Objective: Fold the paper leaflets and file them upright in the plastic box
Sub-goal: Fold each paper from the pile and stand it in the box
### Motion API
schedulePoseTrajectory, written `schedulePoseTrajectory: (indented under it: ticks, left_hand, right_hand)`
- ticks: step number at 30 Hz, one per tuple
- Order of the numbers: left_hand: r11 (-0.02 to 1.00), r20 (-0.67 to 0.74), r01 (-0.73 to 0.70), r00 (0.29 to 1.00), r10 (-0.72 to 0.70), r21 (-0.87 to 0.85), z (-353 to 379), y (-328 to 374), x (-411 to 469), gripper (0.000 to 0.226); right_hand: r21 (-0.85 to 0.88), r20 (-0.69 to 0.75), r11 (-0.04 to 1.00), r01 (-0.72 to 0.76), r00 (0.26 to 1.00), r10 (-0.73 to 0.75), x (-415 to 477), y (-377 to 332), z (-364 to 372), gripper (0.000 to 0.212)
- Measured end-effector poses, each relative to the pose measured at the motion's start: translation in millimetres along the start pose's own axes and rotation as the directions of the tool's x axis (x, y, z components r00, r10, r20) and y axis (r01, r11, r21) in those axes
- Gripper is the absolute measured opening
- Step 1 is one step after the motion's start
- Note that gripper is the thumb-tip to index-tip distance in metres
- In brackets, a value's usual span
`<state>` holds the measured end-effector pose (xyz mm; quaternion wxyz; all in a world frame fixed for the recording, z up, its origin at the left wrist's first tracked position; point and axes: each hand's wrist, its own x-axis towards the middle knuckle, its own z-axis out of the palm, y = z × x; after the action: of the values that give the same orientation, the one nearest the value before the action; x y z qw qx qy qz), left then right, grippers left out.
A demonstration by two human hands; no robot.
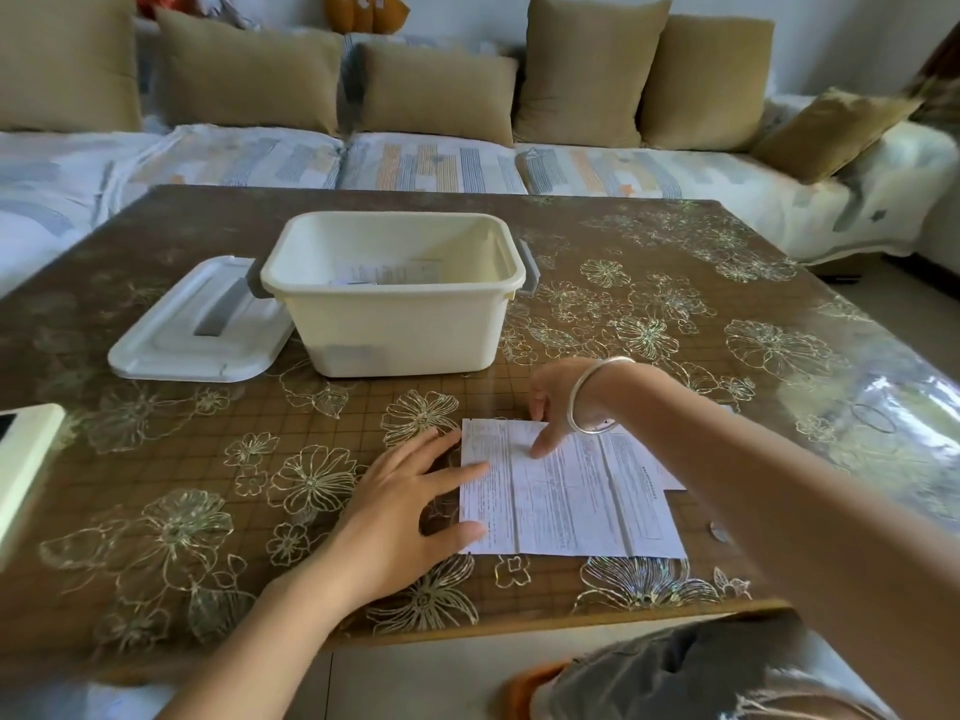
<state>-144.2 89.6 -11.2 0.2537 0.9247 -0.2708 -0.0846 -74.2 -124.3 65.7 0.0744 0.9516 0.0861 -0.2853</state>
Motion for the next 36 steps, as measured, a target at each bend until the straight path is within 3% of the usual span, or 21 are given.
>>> schedulePoseTrajectory:
  ticks: [4, 8, 11, 13, 14, 16, 17, 18, 21, 23, 25, 26, 28, 30, 32, 33, 36]
  left_hand:
    - [1.000, -0.055, -0.023, 0.998, 0.022, -0.011, 4, -4, -1, 0.077]
    - [0.998, -0.159, -0.036, 0.987, 0.026, -0.060, 6, 0, -2, 0.076]
    - [0.968, -0.259, -0.033, 0.965, -0.034, -0.249, 5, 0, -4, 0.081]
    - [0.914, -0.343, -0.042, 0.933, -0.109, -0.403, 0, 0, -5, 0.089]
    - [0.886, -0.384, -0.051, 0.911, -0.148, -0.462, -4, 1, -6, 0.094]
    - [0.852, -0.473, -0.097, 0.861, -0.188, -0.514, -16, 3, -6, 0.101]
    - [0.854, -0.519, -0.135, 0.837, -0.174, -0.503, -23, 4, -6, 0.101]
    - [0.865, -0.553, -0.171, 0.821, -0.140, -0.472, -30, 5, -5, 0.098]
    - [0.945, -0.611, -0.221, 0.791, 0.028, -0.243, -40, -1, -2, 0.074]
    - [0.968, -0.613, -0.217, 0.784, 0.097, -0.123, -38, -7, -2, 0.060]
    - [0.972, -0.606, -0.227, 0.783, 0.142, -0.065, -35, -11, -4, 0.047]
    - [0.970, -0.595, -0.237, 0.787, 0.162, -0.049, -32, -13, -6, 0.040]
    - [0.965, -0.552, -0.261, 0.810, 0.199, -0.035, -26, -17, -8, 0.032]
    - [0.965, -0.502, -0.258, 0.840, 0.205, -0.038, -20, -20, -12, 0.032]
    - [0.975, -0.472, -0.211, 0.868, 0.156, -0.064, -14, -21, -18, 0.030]
    - [0.981, -0.467, -0.175, 0.876, 0.117, -0.081, -12, -21, -20, 0.028]
    - [0.990, -0.465, -0.098, 0.884, 0.041, -0.100, -7, -21, -27, 0.018]
  right_hand:
    - [0.046, -0.033, 0.999, -0.011, 0.999, 0.013, 1, 2, 1, 0.059]
    - [0.169, -0.139, 0.986, 0.007, 0.990, 0.017, -3, 3, 8, 0.051]
    - [0.224, -0.291, 0.973, 0.061, 0.957, 0.006, -12, 8, 11, 0.021]
    - [0.355, -0.473, 0.921, 0.163, 0.881, 0.027, -22, 12, 10, 0.020]
    - [0.424, -0.591, 0.868, 0.258, 0.805, 0.049, -29, 12, 10, 0.020]
    - [0.447, -0.805, 0.746, 0.494, 0.585, 0.096, -41, 11, 10, 0.018]
    - [0.425, -0.866, 0.682, 0.595, 0.486, 0.117, -47, 9, 12, 0.010]
    - [0.416, -0.892, 0.616, 0.669, 0.432, 0.133, -52, 5, 17, 0.010]
    - [0.490, -0.871, 0.353, 0.797, 0.463, 0.164, -50, -4, 47, 0.031]
    - [0.532, -0.841, 0.118, 0.839, 0.507, 0.190, -48, -8, 71, 0.020]
    - [0.582, -0.789, -0.050, 0.812, 0.578, 0.209, -48, -9, 92, 0.028]
    - [0.604, -0.775, -0.051, 0.796, 0.601, 0.195, -48, -10, 101, 0.029]
    - [0.657, -0.748, 0.053, 0.752, 0.642, 0.169, -48, -9, 115, 0.018]
    - [0.691, -0.716, 0.298, 0.659, 0.681, 0.154, -48, -6, 127, 0.028]
    - [0.595, -0.746, 0.581, 0.555, 0.650, 0.143, -51, -2, 133, 0.037]
    - [0.550, -0.758, 0.651, 0.523, 0.639, 0.127, -53, -1, 133, 0.034]
    - [0.573, -0.714, 0.695, 0.435, 0.681, 0.163, -64, -6, 128, 0.007]
